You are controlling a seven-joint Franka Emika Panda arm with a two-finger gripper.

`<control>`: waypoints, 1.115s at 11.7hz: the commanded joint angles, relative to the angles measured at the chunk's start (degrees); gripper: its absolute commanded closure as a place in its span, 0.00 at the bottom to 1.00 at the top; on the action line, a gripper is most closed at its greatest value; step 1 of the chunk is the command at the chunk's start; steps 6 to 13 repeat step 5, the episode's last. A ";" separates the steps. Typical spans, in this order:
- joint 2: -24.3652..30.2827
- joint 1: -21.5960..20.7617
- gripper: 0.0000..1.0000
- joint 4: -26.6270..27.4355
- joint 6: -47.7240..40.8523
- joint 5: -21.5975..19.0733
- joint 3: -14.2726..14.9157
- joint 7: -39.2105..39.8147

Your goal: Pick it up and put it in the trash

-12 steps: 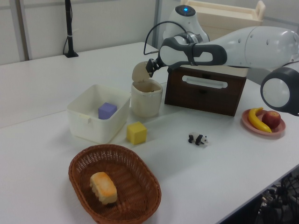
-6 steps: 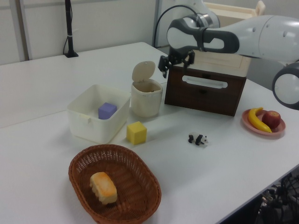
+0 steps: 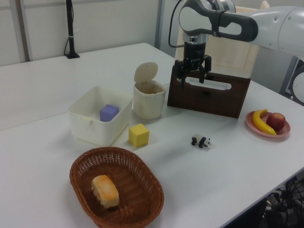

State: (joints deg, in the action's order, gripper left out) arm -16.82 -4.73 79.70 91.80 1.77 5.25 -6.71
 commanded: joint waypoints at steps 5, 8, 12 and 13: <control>2.49 -0.19 0.00 4.14 1.28 -1.42 0.46 1.17; 2.49 -0.19 0.00 4.14 1.28 -1.42 0.46 1.17; 2.49 -0.19 0.00 4.14 1.28 -1.42 0.46 1.17; 2.49 -0.19 0.00 4.14 1.28 -1.42 0.46 1.17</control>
